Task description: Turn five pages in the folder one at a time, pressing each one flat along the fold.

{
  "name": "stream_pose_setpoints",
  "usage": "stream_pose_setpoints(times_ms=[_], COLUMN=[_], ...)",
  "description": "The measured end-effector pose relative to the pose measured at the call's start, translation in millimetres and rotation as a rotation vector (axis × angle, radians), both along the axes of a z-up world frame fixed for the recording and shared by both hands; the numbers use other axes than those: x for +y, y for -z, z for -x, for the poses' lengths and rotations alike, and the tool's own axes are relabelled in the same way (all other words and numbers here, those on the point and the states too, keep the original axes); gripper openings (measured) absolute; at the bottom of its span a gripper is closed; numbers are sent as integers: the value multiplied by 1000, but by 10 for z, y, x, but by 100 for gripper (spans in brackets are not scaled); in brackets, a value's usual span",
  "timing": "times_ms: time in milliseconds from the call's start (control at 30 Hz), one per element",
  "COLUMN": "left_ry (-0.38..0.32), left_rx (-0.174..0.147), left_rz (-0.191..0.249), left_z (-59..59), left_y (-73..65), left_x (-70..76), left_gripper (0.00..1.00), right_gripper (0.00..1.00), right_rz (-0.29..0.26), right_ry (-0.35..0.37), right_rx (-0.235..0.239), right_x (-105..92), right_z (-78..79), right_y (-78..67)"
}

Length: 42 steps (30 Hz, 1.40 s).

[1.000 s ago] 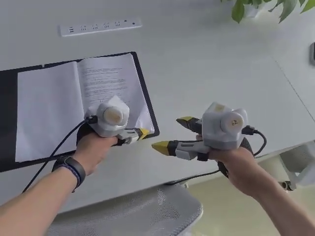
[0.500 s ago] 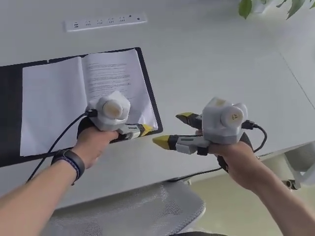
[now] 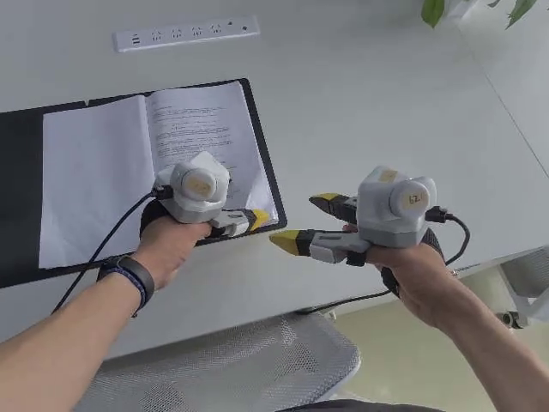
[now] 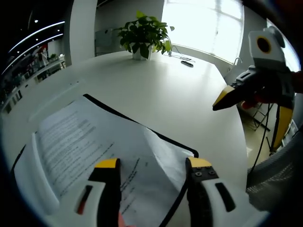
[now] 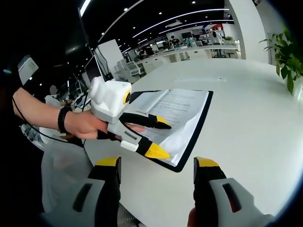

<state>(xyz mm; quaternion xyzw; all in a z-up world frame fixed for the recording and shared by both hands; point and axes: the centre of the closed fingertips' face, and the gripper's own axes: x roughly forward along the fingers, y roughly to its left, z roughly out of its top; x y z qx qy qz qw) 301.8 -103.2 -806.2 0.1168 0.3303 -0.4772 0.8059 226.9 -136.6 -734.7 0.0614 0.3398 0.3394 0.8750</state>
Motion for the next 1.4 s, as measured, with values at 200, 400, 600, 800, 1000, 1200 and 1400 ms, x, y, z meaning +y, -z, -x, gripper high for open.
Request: stream_pose_setpoints(times_ms=[200, 400, 600, 800, 1000, 1200, 1400], left_ry=[-4, -1, -1, -5, -13, -16, -15], left_rx=[-23, -25, -21, -19, -13, -12, -8], left_rz=[-18, -20, -18, -17, -12, -12, -10], left_z=[-28, 22, 42, 43, 35, 25, -5], left_y=[2, -55, -89, -102, -102, -95, -65], left_x=[25, 24, 23, 23, 19, 16, 20], left_gripper=[50, 50, 50, 50, 51, 51, 51], right_gripper=[59, 56, 51, 45, 39, 34, 25], right_rz=[-22, -70, -145, -196, -227, -275, -298], right_ry=[16, 32, 60, 78, 86, 119, 157], right_rx=[5, 1, 33, 98, 139, 199, 206], right_x=[-14, 41, 169, 283, 370, 377, 320], right_z=[-40, -288, -622, -821, -929, -985, -1028], right_y=[9, -5, 82, 239, 354, 449, 459])
